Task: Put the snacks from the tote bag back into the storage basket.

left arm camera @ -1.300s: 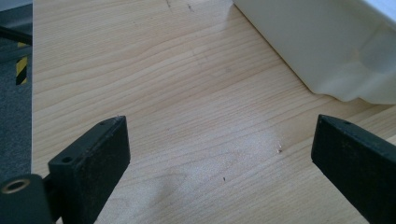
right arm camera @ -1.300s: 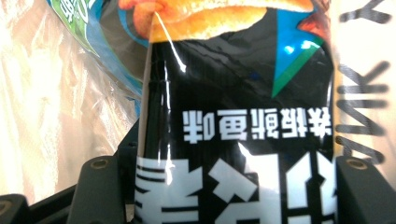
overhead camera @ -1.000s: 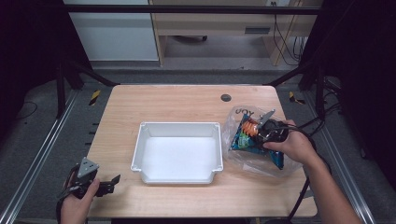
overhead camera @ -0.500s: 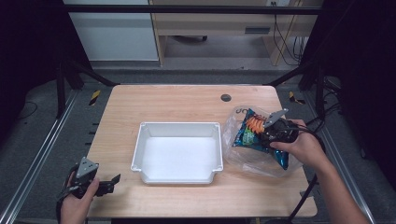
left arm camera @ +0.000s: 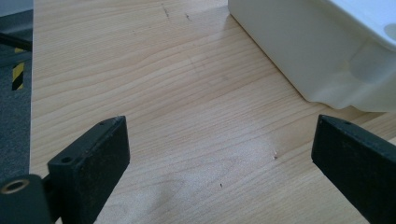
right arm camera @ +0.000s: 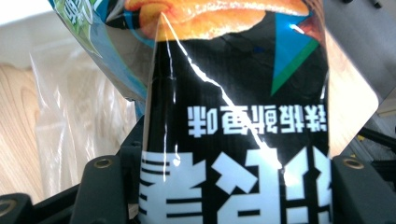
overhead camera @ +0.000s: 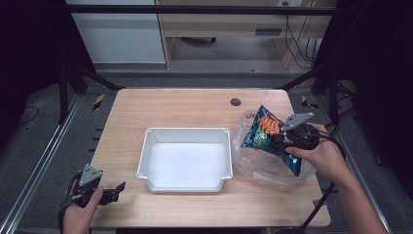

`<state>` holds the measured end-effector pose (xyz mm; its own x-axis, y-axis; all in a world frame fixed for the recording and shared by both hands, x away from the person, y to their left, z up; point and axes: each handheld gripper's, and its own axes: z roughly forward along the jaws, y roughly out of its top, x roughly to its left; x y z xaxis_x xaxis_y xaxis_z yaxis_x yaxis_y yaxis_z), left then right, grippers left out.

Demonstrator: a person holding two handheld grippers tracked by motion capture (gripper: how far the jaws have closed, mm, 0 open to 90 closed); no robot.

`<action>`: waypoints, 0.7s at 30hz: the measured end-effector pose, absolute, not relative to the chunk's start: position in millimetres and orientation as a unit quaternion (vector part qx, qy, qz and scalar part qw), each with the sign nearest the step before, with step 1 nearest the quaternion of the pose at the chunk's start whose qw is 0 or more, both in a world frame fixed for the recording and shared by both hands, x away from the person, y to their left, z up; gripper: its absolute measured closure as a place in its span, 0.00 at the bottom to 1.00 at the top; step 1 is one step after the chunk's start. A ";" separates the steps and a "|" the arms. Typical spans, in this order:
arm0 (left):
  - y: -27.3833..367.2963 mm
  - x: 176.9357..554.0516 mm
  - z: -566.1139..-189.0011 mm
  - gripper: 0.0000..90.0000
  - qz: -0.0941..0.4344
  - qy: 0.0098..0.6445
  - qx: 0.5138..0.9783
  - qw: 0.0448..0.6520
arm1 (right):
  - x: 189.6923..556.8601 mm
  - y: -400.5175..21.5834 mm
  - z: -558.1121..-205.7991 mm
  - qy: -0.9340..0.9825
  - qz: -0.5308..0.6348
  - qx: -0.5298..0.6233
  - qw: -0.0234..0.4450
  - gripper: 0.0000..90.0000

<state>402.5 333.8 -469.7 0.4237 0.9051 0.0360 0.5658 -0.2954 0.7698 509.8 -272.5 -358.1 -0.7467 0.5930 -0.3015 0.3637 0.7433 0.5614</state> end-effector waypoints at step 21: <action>334.9 402.2 -469.8 0.04 0.244 0.481 0.766 0.349 | 505.1 -250.0 -343.4 0.892 0.268 0.255 0.260 0.45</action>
<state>402.2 334.9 -469.8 0.4172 0.9080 0.0383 0.5668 -0.2930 0.7700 505.1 -250.0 -343.4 -0.7351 0.5939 -0.3269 0.3155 0.7266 0.6103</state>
